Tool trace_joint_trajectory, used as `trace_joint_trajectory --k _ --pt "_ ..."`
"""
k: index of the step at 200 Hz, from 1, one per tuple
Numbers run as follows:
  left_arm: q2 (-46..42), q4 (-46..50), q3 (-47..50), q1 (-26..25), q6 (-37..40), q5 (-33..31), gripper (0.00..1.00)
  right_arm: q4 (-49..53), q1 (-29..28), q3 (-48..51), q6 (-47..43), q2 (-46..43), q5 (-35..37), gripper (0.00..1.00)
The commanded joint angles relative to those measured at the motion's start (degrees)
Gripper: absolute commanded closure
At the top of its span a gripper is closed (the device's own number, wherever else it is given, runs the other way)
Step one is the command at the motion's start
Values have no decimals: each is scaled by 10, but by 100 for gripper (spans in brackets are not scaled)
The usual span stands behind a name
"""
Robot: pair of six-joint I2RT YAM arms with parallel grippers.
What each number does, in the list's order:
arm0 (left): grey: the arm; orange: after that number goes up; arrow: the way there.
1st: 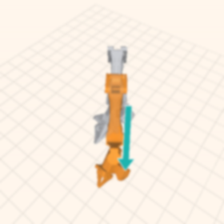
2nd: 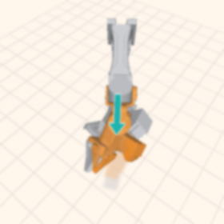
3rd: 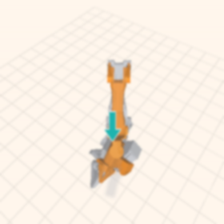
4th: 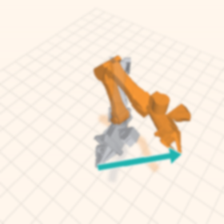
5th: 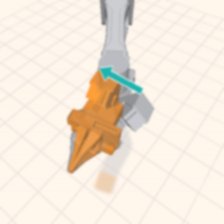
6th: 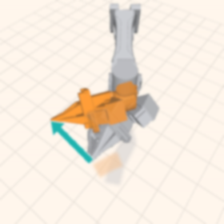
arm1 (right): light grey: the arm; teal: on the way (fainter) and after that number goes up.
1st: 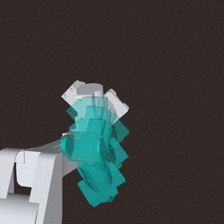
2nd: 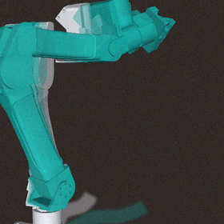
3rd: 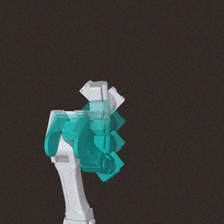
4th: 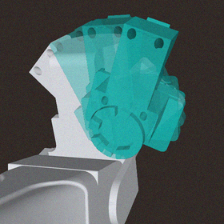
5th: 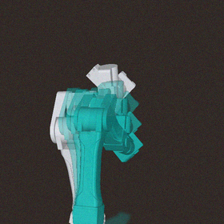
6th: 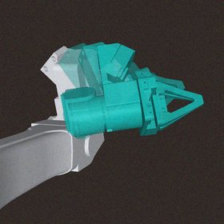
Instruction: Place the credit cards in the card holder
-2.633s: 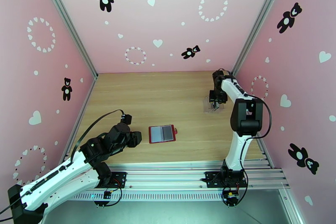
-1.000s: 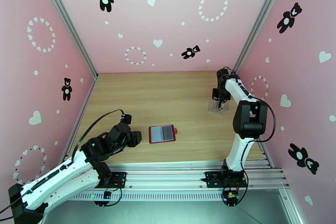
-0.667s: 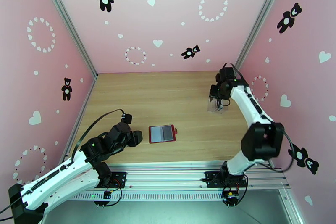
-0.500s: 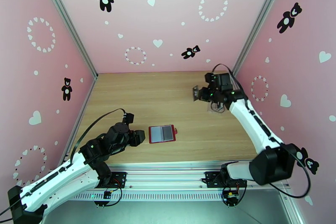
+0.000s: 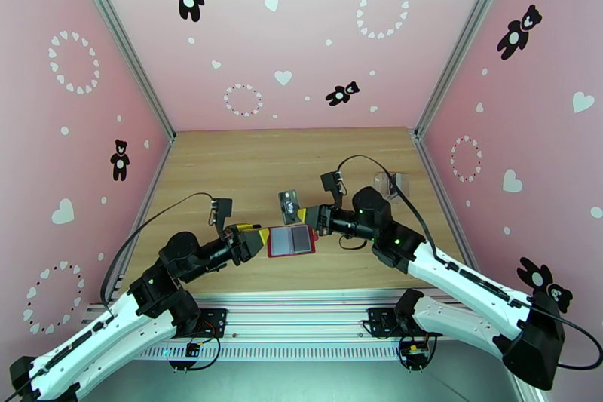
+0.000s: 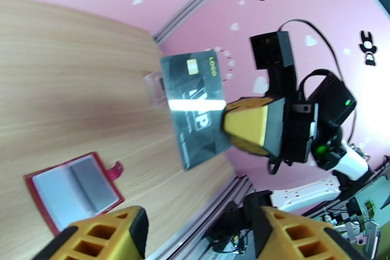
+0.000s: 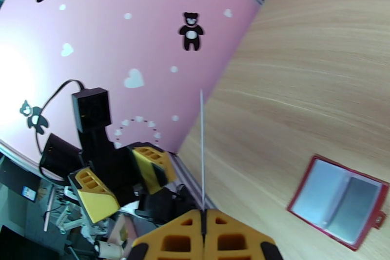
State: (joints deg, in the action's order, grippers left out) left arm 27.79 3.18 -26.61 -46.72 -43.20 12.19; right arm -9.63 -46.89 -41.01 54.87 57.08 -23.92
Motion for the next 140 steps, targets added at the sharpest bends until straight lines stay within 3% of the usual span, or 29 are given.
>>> trace_joint_trajectory --k 1,83,106,140 --pt "24 -66 -11 -5 -15 55 39 -90 -24 0 41 -5 -6 100" --pt "32 -101 -15 -5 -55 63 56 -125 -55 11 68 35 -30 100" --pt "35 -105 -18 -5 -64 62 65 -129 -57 13 70 43 -36 100" --pt "24 -80 -23 -5 -62 53 91 -127 -61 14 58 38 -49 100"
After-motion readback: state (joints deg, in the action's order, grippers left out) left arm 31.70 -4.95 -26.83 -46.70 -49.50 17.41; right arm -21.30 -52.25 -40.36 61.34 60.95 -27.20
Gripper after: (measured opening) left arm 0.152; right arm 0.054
